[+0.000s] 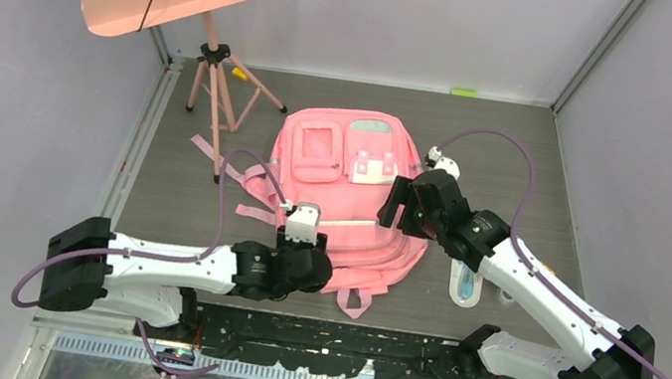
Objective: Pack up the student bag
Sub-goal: Unzip the student bag at the center of the board, then adjust the student bag at the center of the board.
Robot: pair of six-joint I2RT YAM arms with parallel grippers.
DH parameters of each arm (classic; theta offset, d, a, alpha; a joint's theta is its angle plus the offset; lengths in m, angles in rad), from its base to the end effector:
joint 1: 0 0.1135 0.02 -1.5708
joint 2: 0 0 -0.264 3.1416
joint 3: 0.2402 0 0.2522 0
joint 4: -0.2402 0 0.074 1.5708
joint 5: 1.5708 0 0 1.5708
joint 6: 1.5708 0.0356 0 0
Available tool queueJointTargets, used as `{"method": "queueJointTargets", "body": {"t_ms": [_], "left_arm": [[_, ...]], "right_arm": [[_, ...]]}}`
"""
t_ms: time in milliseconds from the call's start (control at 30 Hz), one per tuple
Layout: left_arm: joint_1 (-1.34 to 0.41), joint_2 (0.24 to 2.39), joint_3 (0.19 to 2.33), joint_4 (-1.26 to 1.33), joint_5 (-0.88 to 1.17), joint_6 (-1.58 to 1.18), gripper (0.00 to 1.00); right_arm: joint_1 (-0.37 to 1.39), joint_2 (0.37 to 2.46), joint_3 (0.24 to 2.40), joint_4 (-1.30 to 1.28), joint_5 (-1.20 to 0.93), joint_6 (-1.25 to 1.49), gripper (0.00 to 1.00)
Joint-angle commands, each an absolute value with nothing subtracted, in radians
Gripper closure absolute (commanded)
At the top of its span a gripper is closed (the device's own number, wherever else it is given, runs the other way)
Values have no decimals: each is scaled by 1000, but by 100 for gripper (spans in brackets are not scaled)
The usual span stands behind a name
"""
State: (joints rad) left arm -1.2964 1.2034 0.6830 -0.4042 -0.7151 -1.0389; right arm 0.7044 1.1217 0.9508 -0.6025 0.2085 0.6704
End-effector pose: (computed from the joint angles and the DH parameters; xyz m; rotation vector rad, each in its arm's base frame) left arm 0.0843 -0.2134 0.2096 0.0097 2.2418 -0.3591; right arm 0.1837 0.1465 0.2928 0.0640 2.3651 0.4407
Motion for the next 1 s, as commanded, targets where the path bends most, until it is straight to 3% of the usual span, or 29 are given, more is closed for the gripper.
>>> {"method": "queueJointTargets", "body": {"t_ms": [0, 433, 667, 833, 867, 967], "left_arm": [[-1295, 1230, 744, -400, -748, -1058, 49], [-1276, 1221, 711, -398, -746, -1085, 64], [-1268, 1213, 709, -412, -743, -1085, 85], [-1245, 1200, 713, -461, -735, -1085, 100], [-1235, 1194, 713, -470, -728, -1082, 100], [-1183, 1179, 715, -480, -675, -1034, 100]], "right_arm": [[702, 1130, 924, -531, 157, 717, 21], [702, 1224, 852, -428, 102, 775, 25], [703, 1274, 862, -396, 96, 790, 34], [702, 1287, 887, -410, 149, 785, 73], [703, 1287, 889, -421, 177, 785, 82], [703, 1285, 898, -455, 254, 772, 97]]}}
